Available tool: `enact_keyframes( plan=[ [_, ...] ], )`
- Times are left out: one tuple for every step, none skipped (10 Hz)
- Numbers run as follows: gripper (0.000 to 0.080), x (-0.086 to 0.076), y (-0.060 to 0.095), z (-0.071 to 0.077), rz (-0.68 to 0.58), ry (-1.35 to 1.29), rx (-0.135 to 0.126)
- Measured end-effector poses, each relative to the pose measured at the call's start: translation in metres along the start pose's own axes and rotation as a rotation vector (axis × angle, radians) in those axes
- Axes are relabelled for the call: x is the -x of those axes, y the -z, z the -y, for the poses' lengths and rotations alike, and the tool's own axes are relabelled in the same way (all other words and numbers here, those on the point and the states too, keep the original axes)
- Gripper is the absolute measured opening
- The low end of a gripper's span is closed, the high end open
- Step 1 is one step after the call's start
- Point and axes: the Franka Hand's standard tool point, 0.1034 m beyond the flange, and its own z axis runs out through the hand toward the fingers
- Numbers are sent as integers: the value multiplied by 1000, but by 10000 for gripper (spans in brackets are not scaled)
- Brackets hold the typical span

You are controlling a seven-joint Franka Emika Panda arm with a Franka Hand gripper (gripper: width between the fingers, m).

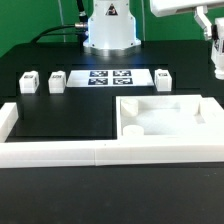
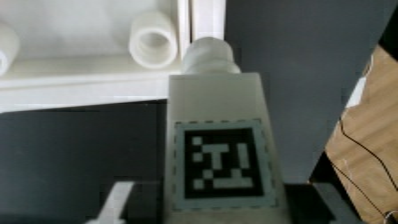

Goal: Assemble square table

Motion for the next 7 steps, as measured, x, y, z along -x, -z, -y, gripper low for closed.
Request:
enact_keyframes(
  plan=[
    [290,2,-3,0,-15,5,-3],
    [290,18,-16,-3,-63,25,-11],
    [290,22,-28,-13,-43,60,7],
    [290,1,-29,-21,-71,80,18],
    [290,-13,-32,-27,-89,102,26],
    [290,-16,-37,-27,-90,91,26],
    [290,-13,-44,-20,-84,88,21]
  ],
)
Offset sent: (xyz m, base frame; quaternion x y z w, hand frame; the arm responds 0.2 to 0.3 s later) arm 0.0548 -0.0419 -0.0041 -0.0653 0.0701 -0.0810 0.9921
